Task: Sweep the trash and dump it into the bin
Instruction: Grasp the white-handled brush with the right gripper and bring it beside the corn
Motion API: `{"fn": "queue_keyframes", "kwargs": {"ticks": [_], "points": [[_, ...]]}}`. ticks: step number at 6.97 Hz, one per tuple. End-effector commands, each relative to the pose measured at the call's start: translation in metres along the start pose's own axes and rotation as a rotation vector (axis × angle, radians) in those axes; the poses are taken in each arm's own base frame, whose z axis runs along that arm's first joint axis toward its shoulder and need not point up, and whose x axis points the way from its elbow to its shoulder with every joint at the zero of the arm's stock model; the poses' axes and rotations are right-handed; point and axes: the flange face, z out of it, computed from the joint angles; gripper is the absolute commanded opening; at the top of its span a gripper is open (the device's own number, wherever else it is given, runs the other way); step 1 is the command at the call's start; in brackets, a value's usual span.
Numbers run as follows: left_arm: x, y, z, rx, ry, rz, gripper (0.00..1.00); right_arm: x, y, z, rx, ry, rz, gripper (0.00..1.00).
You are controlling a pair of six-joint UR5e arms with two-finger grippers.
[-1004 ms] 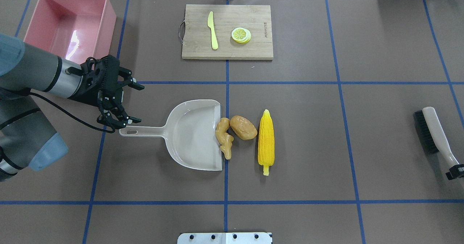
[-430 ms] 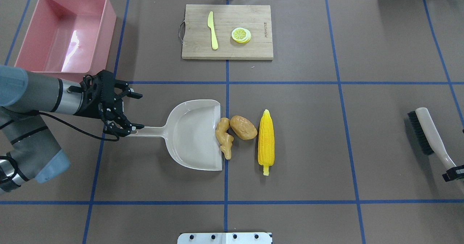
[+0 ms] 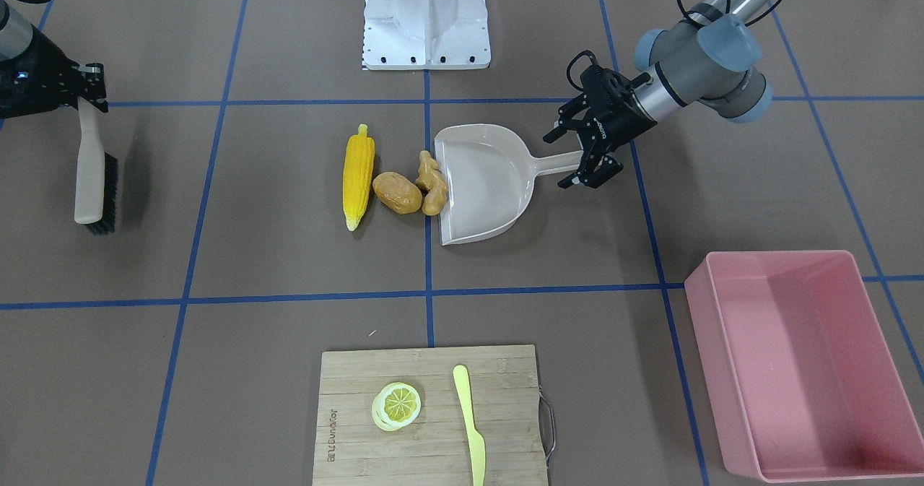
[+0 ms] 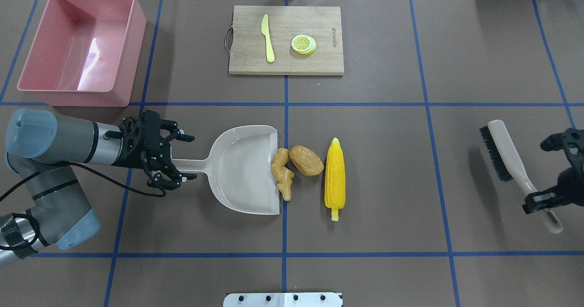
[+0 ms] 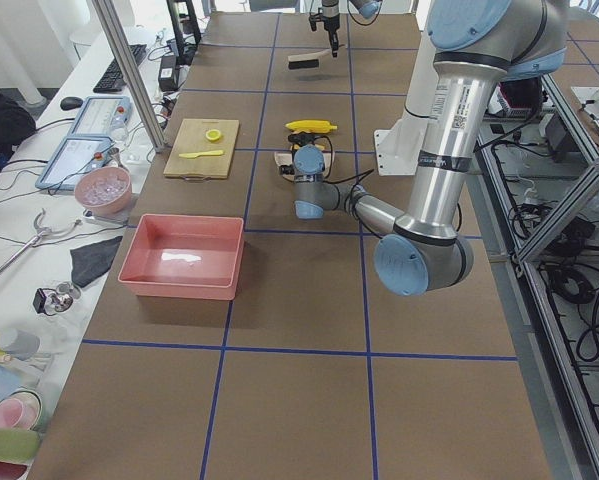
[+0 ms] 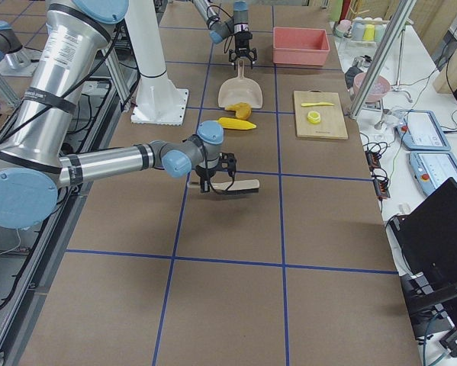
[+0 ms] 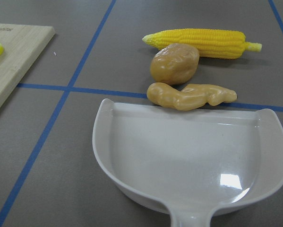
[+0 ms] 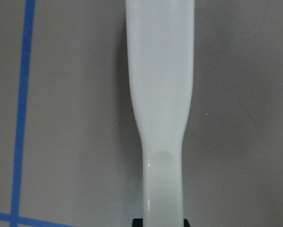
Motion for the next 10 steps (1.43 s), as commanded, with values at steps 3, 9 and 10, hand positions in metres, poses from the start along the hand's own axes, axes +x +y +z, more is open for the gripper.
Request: {"fn": "queue_keyframes", "kwargs": {"ticks": [3,9,10], "points": [[0.003,0.015,0.017,-0.045,0.008,-0.028,0.98,-0.18,-0.035,0.009,-0.048,-0.03,0.088,0.0],[0.012,0.013,0.038,-0.055,0.037,-0.035,0.98,-0.323,-0.013,0.029,-0.052,0.024,0.115,0.0],[0.013,0.011,0.039,-0.052,0.04,-0.035,0.98,-0.328,-0.015,0.034,-0.056,0.025,0.113,0.0]]}}
